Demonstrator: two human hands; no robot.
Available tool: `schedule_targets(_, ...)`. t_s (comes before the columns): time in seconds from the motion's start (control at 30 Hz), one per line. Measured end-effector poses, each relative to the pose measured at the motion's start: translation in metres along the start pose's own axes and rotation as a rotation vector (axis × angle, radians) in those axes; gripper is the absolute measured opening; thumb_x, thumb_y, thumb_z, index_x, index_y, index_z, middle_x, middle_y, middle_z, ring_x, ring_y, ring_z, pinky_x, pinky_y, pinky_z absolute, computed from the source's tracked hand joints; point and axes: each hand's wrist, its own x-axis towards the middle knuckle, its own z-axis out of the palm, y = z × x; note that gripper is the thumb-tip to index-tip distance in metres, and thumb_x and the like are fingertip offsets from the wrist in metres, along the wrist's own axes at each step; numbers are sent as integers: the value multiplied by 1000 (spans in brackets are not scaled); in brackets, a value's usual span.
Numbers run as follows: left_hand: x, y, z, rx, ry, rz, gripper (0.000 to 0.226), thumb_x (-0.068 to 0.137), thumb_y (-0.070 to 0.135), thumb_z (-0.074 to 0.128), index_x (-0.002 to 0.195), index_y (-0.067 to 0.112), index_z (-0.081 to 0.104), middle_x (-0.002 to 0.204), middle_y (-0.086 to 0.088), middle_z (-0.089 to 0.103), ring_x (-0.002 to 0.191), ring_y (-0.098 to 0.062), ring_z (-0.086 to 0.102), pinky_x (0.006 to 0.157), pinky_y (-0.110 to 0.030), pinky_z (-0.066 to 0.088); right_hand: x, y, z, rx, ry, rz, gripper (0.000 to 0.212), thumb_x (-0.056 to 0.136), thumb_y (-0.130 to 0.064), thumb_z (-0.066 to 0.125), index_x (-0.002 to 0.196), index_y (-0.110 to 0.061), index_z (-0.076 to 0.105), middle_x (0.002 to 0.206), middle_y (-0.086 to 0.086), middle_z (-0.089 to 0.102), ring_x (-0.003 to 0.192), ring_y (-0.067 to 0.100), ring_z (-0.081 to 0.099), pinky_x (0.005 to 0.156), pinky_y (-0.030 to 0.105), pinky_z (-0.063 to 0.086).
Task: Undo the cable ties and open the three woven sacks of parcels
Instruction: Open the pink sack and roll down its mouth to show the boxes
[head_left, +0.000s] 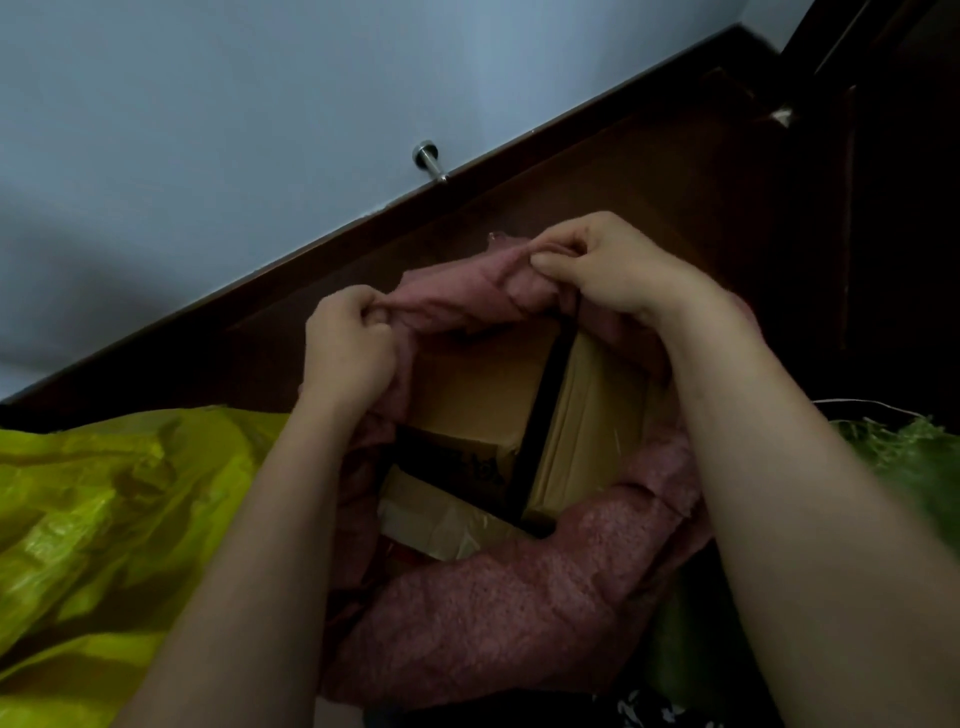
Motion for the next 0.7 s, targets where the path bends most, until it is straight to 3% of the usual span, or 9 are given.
schedule_targets(0.1,-6,12,5,-313,-160,-206,32,91,4,38,77,16,65,70,-7,58,59,-19,53,56,-29,40,8,0,16,-123,216,70,25,99,-26,46,86,-18,65,81,-2,60,82,16,59,73,31,42)
schedule_targets(0.23,-12,10,3,-563,-273,-356,19,87,21,48,78,13,62,70,-6,56,64,-23,51,58,-32,38,5,10,32,-217,328,121,21,94,-36,54,109,-22,58,112,3,62,103,22,59,92,41,49)
schedule_targets(0.33,-11,7,0,-480,-223,-407,28,89,24,50,63,15,56,52,2,51,47,-13,47,45,-22,36,-4,6,17,-363,309,44,26,92,-34,59,114,-21,56,117,5,58,106,23,58,94,41,50)
schedule_targets(0.4,-8,5,-1,-480,-181,-460,29,91,25,51,63,17,54,52,3,48,45,-11,45,44,-22,35,-14,-4,2,-487,338,38,24,93,-29,59,114,-20,59,120,7,53,113,25,52,96,39,46)
schedule_targets(0.6,-6,17,1,-634,-115,-611,20,92,25,53,75,15,58,65,0,54,55,-13,52,55,-27,43,-67,-6,-2,-684,275,481,68,78,-60,65,130,-20,47,140,12,29,131,35,28,99,52,37)
schedule_targets(0.7,-8,17,0,-737,-58,-658,19,92,22,54,75,16,57,63,1,55,53,-12,53,49,-24,46,-78,20,7,-572,323,513,46,85,-35,69,126,-20,55,130,13,41,121,37,44,93,45,45)
